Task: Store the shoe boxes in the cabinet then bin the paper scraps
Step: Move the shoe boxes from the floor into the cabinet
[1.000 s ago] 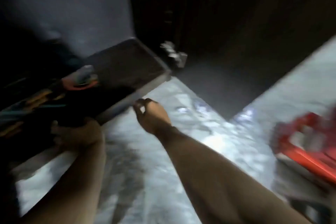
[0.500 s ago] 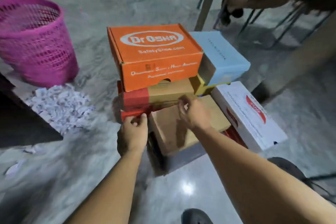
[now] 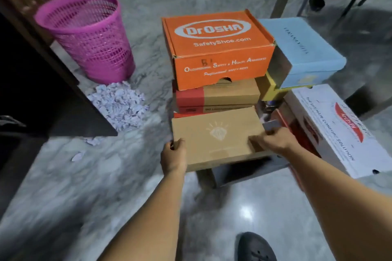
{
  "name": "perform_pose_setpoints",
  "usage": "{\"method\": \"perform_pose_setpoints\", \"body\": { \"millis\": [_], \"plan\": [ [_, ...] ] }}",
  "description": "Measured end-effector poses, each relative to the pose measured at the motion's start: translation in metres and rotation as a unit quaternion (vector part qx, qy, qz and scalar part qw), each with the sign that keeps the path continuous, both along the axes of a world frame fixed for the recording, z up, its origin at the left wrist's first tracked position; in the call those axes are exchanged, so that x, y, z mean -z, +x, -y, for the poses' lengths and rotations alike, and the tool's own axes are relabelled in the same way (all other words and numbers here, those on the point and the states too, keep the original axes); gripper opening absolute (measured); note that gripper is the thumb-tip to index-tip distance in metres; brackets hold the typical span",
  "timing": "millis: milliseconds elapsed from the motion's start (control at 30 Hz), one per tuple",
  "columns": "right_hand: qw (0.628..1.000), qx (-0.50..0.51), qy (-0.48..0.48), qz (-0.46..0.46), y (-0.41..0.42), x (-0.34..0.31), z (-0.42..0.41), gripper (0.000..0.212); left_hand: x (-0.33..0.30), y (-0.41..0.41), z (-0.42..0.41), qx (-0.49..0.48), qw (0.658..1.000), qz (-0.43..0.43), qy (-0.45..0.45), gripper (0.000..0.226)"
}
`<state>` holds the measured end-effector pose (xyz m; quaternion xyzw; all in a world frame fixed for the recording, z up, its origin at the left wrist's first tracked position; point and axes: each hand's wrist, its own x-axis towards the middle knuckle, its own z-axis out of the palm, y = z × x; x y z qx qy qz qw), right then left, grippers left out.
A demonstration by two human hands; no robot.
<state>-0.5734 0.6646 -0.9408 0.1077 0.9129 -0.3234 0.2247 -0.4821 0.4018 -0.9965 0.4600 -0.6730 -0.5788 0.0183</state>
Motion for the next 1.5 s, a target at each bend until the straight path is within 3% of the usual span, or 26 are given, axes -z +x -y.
{"method": "perform_pose_setpoints", "body": {
  "millis": [33, 167, 300, 433, 567, 600, 633, 700, 800, 867, 933, 1000, 1167, 1200, 1267, 1300, 1367, 1500],
  "plan": [
    [0.998, -0.045, -0.024, 0.022, 0.002, -0.003, 0.023, 0.021, -0.001, 0.015, 0.026, -0.03, 1.0, -0.002, 0.01, 0.026],
    [0.981, -0.179, -0.065, 0.043, 0.008, -0.004, 0.147, 0.043, -0.013, 0.104, 0.134, -0.159, 0.987, -0.022, 0.028, 0.014],
    [0.93, -0.301, -0.164, 0.132, 0.055, -0.012, 0.292, 0.048, -0.035, 0.199, 0.233, -0.282, 0.959, -0.029, -0.026, 0.017],
    [0.884, -0.355, -0.274, 0.134, 0.124, -0.013, 0.415, 0.06, -0.055, 0.278, 0.325, -0.44, 0.887, -0.07, -0.124, 0.015],
    [0.846, -0.368, -0.384, 0.05, 0.188, -0.023, 0.527, 0.036, -0.091, 0.34, 0.383, -0.523, 0.809, -0.1, -0.249, 0.01],
    [0.833, -0.359, -0.418, 0.056, 0.203, -0.029, 0.557, 0.035, -0.099, 0.354, 0.393, -0.528, 0.799, -0.116, -0.265, 0.012],
    [0.813, -0.351, -0.459, 0.07, 0.217, -0.034, 0.587, 0.034, -0.103, 0.37, 0.404, -0.525, 0.796, -0.117, -0.276, 0.031],
    [0.777, -0.374, -0.496, 0.099, 0.245, -0.04, 0.644, 0.033, -0.106, 0.397, 0.42, -0.509, 0.802, -0.076, -0.304, 0.064],
    [0.745, -0.477, -0.457, 0.091, 0.286, -0.026, 0.706, 0.055, -0.097, 0.429, 0.436, -0.51, 0.794, 0.024, -0.332, 0.044],
    [0.731, -0.553, -0.397, 0.044, 0.312, -0.011, 0.731, 0.065, -0.085, 0.442, 0.448, -0.507, 0.774, 0.141, -0.351, 0.045],
    [0.734, -0.586, -0.342, 0.017, 0.334, -0.001, 0.748, 0.063, -0.079, 0.451, 0.463, -0.488, 0.774, 0.216, -0.341, 0.048],
    [0.731, -0.607, -0.311, -0.014, 0.354, -0.002, 0.763, 0.067, -0.077, 0.46, 0.477, -0.486, 0.79, 0.208, -0.31, 0.046],
    [0.735, -0.639, -0.224, -0.014, 0.363, -0.008, 0.796, 0.071, -0.121, 0.429, 0.458, -0.499, 0.783, 0.173, -0.329, 0.045],
    [0.738, -0.643, -0.205, -0.014, 0.359, -0.011, 0.792, 0.074, -0.127, 0.42, 0.445, -0.495, 0.771, 0.176, -0.361, 0.041],
    [0.75, -0.62, -0.23, -0.026, 0.356, -0.017, 0.766, 0.081, -0.127, 0.417, 0.432, -0.511, 0.692, 0.199, -0.469, 0.041],
    [0.764, -0.595, -0.247, -0.04, 0.347, -0.018, 0.747, 0.079, -0.123, 0.416, 0.429, -0.505, 0.672, 0.237, -0.487, 0.048],
    [0.793, -0.552, -0.25, -0.068, 0.324, -0.012, 0.702, 0.059, -0.098, 0.407, 0.431, -0.426, 0.697, 0.291, -0.498, 0.052],
    [0.856, -0.494, -0.137, -0.063, 0.24, 0.027, 0.583, 0.035, -0.058, 0.318, 0.382, -0.214, 0.799, 0.222, -0.517, 0.032]
  ]
}}
